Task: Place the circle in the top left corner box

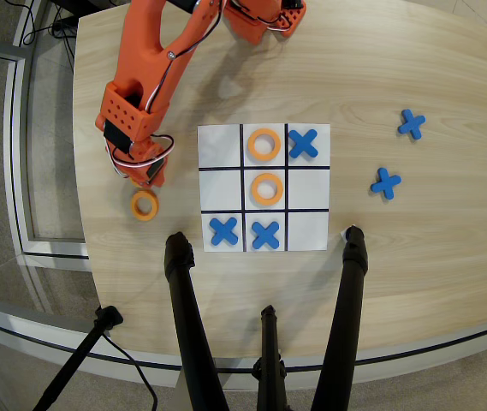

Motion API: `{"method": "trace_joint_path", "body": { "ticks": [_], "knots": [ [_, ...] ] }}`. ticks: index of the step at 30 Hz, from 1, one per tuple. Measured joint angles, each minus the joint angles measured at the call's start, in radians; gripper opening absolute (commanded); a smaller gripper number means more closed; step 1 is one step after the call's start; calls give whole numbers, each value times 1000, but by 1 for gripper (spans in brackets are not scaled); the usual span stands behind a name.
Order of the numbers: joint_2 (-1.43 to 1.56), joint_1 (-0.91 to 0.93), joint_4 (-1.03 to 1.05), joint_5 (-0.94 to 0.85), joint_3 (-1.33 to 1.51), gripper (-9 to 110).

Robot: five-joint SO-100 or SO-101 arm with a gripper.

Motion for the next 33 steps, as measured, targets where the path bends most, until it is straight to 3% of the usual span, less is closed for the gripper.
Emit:
{"method": "trace_joint_path", "body": {
  "ticks": [12, 18, 20, 33],
  "knots": [
    [135, 160, 344, -137, 110, 15],
    [147, 169, 383, -147, 126, 9],
    [147, 169, 394, -149, 129, 0],
    [255, 100, 456, -118, 198, 0]
  ]
}}
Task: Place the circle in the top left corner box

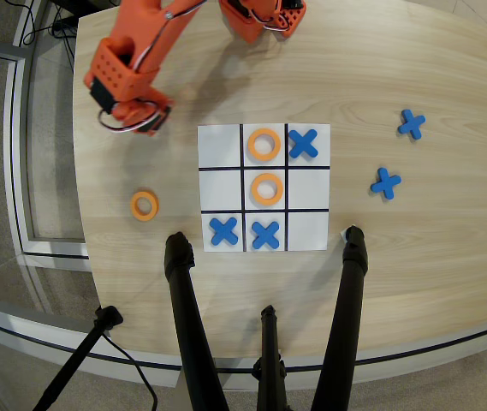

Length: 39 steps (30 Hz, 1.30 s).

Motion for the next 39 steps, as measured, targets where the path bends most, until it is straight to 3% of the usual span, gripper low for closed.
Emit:
{"method": "trace_joint_path", "body": {
  "ticks": [5, 11, 19, 24, 39],
  "knots": [
    [261, -204, 135, 91, 31, 0],
    [615, -611, 141, 227, 184, 0],
    [632, -1066, -112, 420, 209, 0],
    [411, -1121, -250, 442, 135, 0],
    [-141, -1072, -293, 489, -322, 0]
  ]
}}
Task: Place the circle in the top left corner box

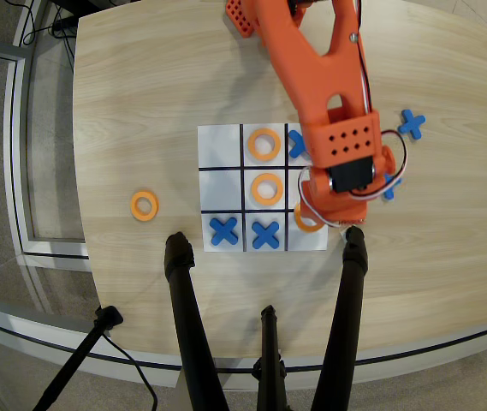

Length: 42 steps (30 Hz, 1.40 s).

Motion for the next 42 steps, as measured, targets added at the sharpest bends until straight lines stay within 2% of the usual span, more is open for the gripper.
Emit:
{"method": "trace_joint_path", "body": {
  "ticks": [19, 42],
  "knots": [
    [-245, 0, 0, 0, -198, 0],
    [-327, 20, 0, 5, -293, 0]
  ]
}}
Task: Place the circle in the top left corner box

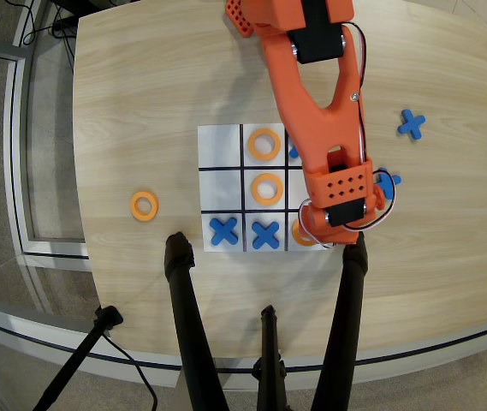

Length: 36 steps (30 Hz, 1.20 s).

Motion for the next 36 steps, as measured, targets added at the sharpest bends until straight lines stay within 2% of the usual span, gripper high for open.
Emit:
{"method": "trace_joint_path", "body": {
  "ticks": [8, 19, 23, 29, 32, 36],
  "knots": [
    [-2, 0, 0, 5, 0, 9],
    [-2, 0, 0, 14, 0, 9],
    [55, 15, 91, 15, -9, 9],
    [410, 71, 313, -38, 103, 9],
    [696, 114, 400, -97, 284, 9],
    [1115, 124, 414, -155, 609, 9]
  ]
}}
